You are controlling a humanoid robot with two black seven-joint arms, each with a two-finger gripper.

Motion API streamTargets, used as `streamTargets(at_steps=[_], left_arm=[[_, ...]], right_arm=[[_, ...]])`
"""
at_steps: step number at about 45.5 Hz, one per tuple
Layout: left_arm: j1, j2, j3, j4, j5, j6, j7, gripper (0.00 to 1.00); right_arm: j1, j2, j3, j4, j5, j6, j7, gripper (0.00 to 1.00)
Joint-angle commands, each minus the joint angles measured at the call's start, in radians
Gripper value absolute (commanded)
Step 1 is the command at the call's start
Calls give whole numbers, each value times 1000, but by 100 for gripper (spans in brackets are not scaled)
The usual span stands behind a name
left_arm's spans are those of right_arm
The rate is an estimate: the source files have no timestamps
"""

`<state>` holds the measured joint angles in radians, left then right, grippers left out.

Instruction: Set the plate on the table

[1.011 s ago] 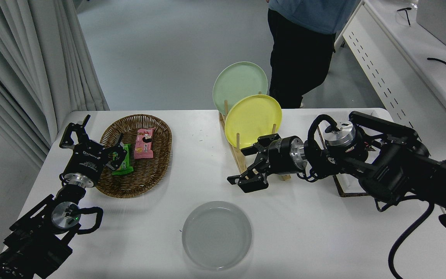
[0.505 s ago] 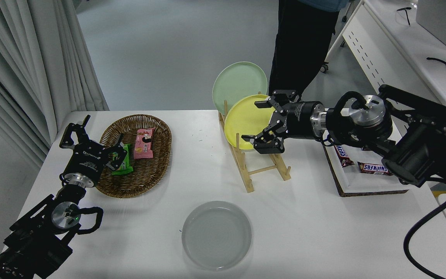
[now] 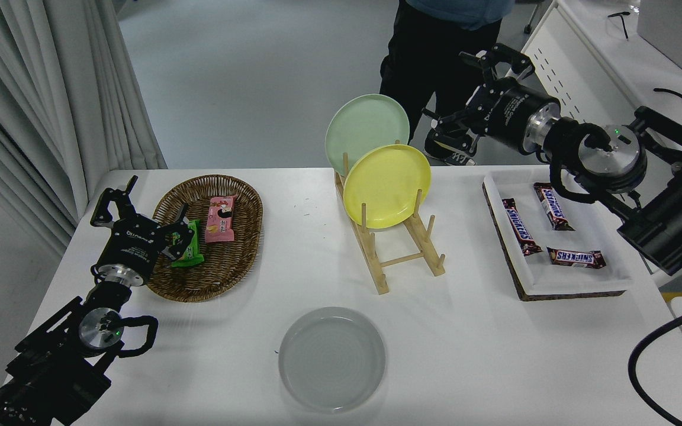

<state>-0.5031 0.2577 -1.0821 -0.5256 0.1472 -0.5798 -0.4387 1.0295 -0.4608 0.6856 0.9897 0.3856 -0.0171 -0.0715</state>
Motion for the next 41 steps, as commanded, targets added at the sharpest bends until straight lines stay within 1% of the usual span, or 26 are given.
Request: streamTargets(at_steps=[1, 4, 9, 12, 16, 21, 29, 36, 41], left_arm=[[0, 0, 1, 1, 0, 0, 0, 100], [0, 0, 1, -1, 0, 0, 0, 100], [0, 0, -1, -1, 0, 0, 0, 100], [0, 0, 1, 1, 0, 0, 0, 100], [0, 0, -1, -1, 0, 0, 0, 100], [0, 0, 1, -1, 0, 0, 0, 100], [0, 0, 1, 1, 0, 0, 0, 100], [0, 0, -1, 1, 0, 0, 0, 100], [0, 0, -1, 1, 0, 0, 0, 100]], right_arm=[[-149, 13, 215, -25, -192, 37, 50, 100], [-190, 24, 262, -23, -276, 51, 68, 100], [-261, 39, 347, -29, -391, 75, 131, 100], [-284, 50, 373, -36, -433, 89, 176, 100], [-327, 54, 397, -57, -448, 91, 211, 100], [-385, 74, 422, -75, -458, 100, 226, 100], [-462, 79, 436, -69, -579, 114, 263, 100], [-519, 93, 439, -69, -606, 176, 285, 100], [-559, 114, 440, -74, -652, 232, 323, 100]])
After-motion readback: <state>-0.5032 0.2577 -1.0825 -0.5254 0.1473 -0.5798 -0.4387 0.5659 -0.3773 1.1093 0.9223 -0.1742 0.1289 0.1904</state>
